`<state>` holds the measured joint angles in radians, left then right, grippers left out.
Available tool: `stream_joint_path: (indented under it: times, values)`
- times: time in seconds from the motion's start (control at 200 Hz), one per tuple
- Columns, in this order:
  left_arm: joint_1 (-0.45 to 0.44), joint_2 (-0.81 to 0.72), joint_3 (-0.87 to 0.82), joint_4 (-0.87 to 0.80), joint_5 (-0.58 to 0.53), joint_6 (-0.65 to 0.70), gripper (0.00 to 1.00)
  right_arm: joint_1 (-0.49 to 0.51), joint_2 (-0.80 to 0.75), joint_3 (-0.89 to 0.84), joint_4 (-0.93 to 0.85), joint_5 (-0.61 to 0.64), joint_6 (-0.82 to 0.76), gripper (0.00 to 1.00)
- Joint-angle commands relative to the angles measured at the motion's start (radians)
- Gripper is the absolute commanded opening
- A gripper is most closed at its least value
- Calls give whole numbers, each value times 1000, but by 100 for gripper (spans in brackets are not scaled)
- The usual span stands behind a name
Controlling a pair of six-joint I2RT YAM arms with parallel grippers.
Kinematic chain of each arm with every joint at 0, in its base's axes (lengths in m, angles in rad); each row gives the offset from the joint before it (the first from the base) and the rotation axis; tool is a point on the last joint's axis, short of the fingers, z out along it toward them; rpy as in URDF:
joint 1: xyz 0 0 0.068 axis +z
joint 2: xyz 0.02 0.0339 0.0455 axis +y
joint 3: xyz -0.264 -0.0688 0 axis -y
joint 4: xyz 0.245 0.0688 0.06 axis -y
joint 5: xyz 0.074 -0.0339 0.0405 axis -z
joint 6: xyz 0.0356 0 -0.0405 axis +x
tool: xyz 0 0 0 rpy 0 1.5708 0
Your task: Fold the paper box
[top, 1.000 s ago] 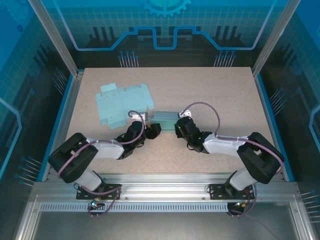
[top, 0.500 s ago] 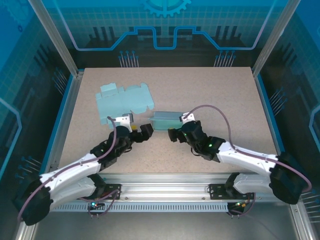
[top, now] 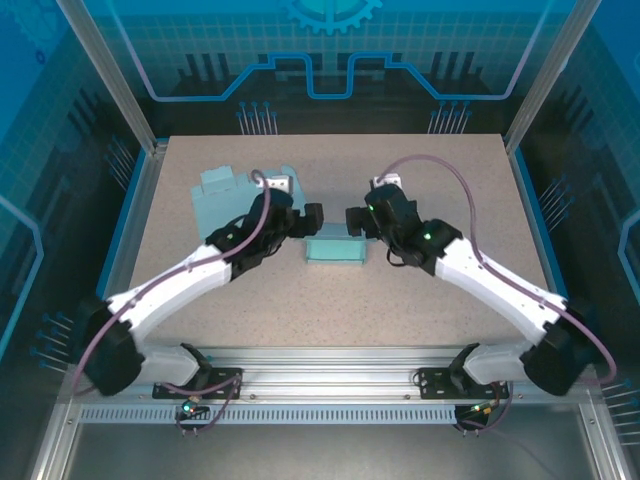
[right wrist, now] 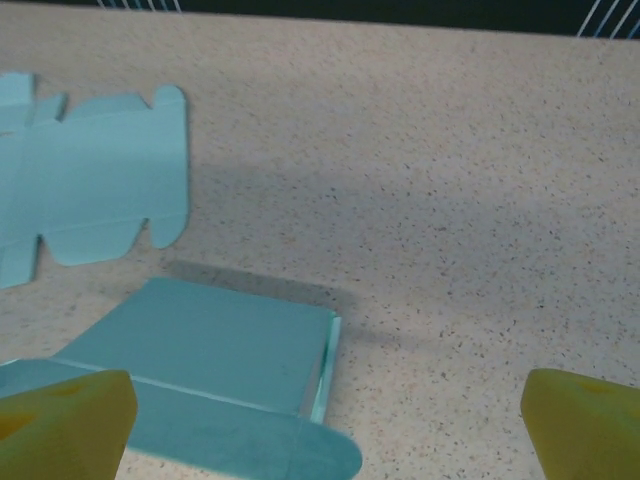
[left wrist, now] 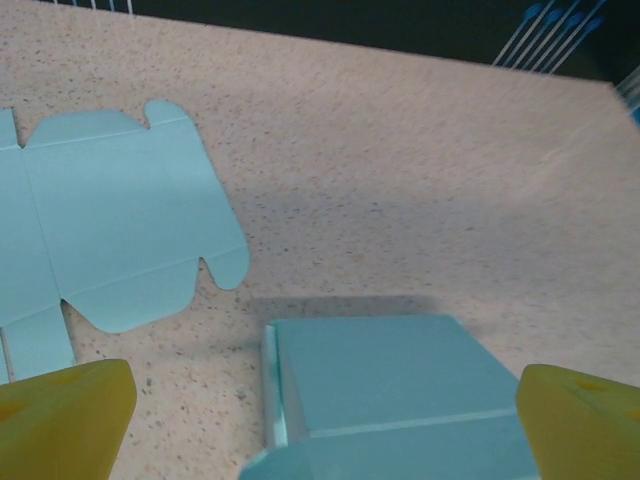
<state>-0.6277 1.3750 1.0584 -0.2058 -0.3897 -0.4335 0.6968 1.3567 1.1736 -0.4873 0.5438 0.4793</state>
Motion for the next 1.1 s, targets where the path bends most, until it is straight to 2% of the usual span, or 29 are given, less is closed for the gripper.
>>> stream_joint_path:
  times: [0.0,0.175,0.305,0.66,0.785,1.096]
  values:
    - [28,113,83,-89,-11,59,99,-21,104,76,-159,5,25,100]
    - [42,274,153,-117,-9,57,91,-27,232,120,-196,3,36,100]
    - [42,332,139,-105,-2,34,86,-35,272,86,-189,-9,58,100]
    - [42,353,-46,28,60,-76,72,-60,295,-98,-47,-138,121,100]
    - [42,362,-101,78,87,-109,67,-62,304,-126,-11,-159,131,100]
    - [43,378,-149,111,119,-140,59,-66,304,-162,33,-186,135,100]
